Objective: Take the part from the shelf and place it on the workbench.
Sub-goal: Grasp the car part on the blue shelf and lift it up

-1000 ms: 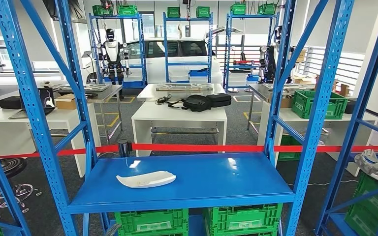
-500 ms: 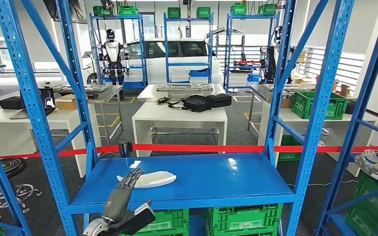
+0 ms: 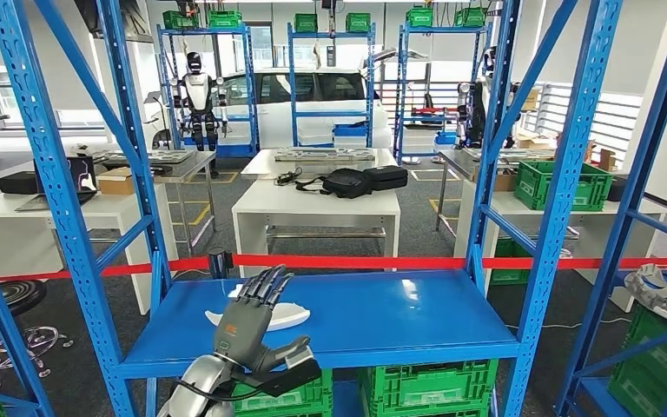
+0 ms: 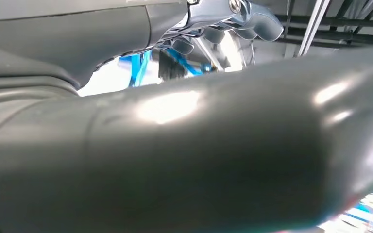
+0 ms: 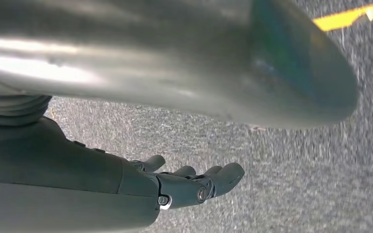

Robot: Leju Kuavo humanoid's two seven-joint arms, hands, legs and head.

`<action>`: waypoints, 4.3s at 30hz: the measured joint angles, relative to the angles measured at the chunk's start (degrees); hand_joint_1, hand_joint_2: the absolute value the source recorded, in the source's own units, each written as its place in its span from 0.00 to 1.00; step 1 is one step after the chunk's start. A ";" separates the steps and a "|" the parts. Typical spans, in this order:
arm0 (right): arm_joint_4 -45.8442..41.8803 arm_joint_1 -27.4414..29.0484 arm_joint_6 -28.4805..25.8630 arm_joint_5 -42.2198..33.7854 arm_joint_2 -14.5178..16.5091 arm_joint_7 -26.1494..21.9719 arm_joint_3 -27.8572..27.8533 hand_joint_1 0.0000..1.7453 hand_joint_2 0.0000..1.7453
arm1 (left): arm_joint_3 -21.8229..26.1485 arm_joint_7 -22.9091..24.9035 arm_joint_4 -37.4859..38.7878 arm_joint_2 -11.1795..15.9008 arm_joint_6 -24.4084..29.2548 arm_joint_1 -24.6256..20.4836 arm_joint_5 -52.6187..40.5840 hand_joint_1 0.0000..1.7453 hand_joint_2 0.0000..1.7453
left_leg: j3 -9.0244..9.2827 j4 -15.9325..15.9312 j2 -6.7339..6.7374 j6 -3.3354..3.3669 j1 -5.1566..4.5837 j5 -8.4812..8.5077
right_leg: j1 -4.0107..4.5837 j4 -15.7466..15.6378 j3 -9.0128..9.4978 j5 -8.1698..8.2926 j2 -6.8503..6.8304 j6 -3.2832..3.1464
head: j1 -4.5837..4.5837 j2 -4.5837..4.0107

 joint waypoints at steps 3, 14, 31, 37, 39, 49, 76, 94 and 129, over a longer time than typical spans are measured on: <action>0.17 -0.05 1.30 0.79 0.39 -0.14 0.00 0.00 0.00 | -1.44 4.18 1.26 0.49 0.73 -0.86 -4.01 0.00 0.00 | 0.00 -0.01 -0.01 0.00 0.01 0.00 | 0.02 0.00 0.00 0.00 -0.03 0.00 | 0.00 0.00; 0.43 -0.22 3.72 2.60 1.69 -0.06 -0.02 0.00 0.00 | -2.72 11.25 4.57 3.14 0.23 -1.64 -10.90 0.00 0.00 | 0.00 -0.07 -0.01 -0.02 0.02 0.01 | 0.03 0.01 -0.01 0.00 -0.02 0.00 | 0.00 0.00; 0.47 -0.57 4.02 3.79 1.86 -0.29 -0.02 0.00 0.00 | -2.70 10.30 5.44 6.35 1.16 -1.64 -11.01 0.00 0.00 | 0.00 -0.08 -0.02 -0.04 0.01 0.04 | 0.02 0.01 -0.01 0.00 -0.03 0.00 | 0.00 0.00; 0.48 -0.59 4.10 3.79 1.90 -0.25 -0.02 0.00 0.00 | -2.70 10.67 5.54 6.38 0.90 -1.65 -11.53 0.00 0.00 | 0.00 -0.08 -0.02 -0.04 0.01 0.04 | 0.02 0.01 -0.02 0.00 -0.03 0.00 | 0.00 0.00; 0.49 -0.59 4.11 3.79 1.96 -0.23 -0.02 0.00 0.00 | -2.69 10.99 5.55 6.37 0.57 -1.67 -11.83 0.00 0.00 | 0.00 -0.08 -0.02 -0.04 0.01 0.04 | 0.02 0.01 -0.02 0.00 -0.03 0.00 | 0.00 0.00; 0.49 -0.61 4.21 4.44 2.03 -0.27 -0.02 0.00 0.00 | -2.63 12.49 5.56 6.60 -0.66 -1.69 -12.04 0.00 0.00 | 0.00 -0.09 -0.02 -0.04 0.01 0.04 | 0.02 0.01 -0.01 0.00 -0.03 0.00 | 0.00 0.00; 0.50 -0.71 4.43 4.58 2.03 -0.45 -0.03 0.00 0.00 | -2.22 12.38 5.72 6.69 -2.63 -1.67 -12.31 0.00 0.00 | 0.00 -0.08 -0.02 -0.04 0.02 0.04 | 0.01 0.01 -0.02 0.00 -0.03 0.00 | 0.00 0.00; 0.49 -0.92 4.60 3.46 2.03 0.28 -1.44 0.00 0.00 | -2.19 13.57 5.28 2.27 -3.84 -2.65 -14.07 0.00 0.00 | 0.87 -1.95 0.06 1.52 0.36 0.41 | -0.28 4.64 -2.71 -1.83 -0.14 1.31 | 0.09 0.00; 0.95 -0.74 4.07 2.99 2.23 0.98 -3.09 0.00 0.00 | -0.71 12.58 4.78 0.20 -4.84 -1.37 -15.13 0.00 0.00 | -0.63 -2.11 -0.11 0.75 0.98 1.69 | -1.33 17.30 -15.88 -0.67 -0.05 2.14 | 0.11 0.00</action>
